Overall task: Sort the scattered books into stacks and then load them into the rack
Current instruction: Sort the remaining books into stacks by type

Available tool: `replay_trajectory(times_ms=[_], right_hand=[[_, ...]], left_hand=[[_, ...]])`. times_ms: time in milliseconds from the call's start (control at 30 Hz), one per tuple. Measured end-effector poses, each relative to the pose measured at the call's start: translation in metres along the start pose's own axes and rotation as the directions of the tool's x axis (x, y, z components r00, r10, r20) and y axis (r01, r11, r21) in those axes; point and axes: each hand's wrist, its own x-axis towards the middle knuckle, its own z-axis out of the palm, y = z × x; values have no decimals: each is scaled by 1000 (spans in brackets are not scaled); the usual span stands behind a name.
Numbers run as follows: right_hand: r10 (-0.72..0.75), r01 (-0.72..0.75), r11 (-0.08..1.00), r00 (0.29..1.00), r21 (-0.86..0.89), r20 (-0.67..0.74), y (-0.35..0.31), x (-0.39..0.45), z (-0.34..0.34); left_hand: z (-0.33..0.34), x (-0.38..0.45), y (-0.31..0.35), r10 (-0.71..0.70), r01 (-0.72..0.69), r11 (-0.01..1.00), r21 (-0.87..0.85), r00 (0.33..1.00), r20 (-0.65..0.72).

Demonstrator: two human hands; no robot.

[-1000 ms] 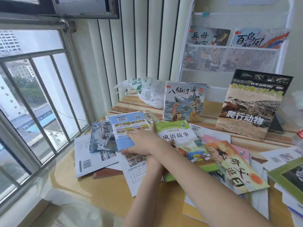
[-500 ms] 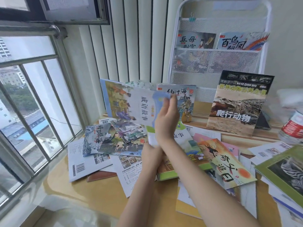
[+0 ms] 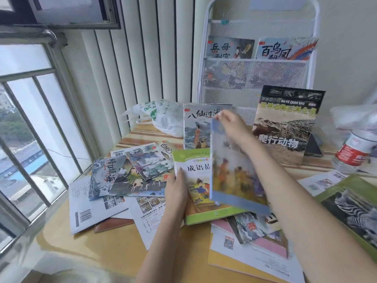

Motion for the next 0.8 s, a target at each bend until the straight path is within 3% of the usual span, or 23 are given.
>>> replay_trajectory(times_ms=[100,233,367,500,633,700,800], right_hand=[[-8,27,966,997,-258,76,3,-21,49],[-41,60,926,997,-373,58,20,-28,93],[-160,153,985,984,-82,-84,14,-25,87],[83,-43,986,963,158,-258,25,-41,55],[358,-358,888,932,288,55,24,-74,-1],[304,-361,814,932,455,196,17,-97,-18],[215,-264,756,964,599,154,14,-122,-21]], left_hand=[[0,-7,8,-42,43,999,-22,999,34],[-2,4,-8,-151,169,984,-55,958,245],[-4,-4,8,-56,77,994,-76,968,245],[-4,-13,11,-15,52,986,-158,974,227],[-4,-24,27,214,-169,961,-217,955,204],[-4,-28,34,319,-263,927,-268,927,196],[-1,-38,41,420,-342,881,-326,883,208]])
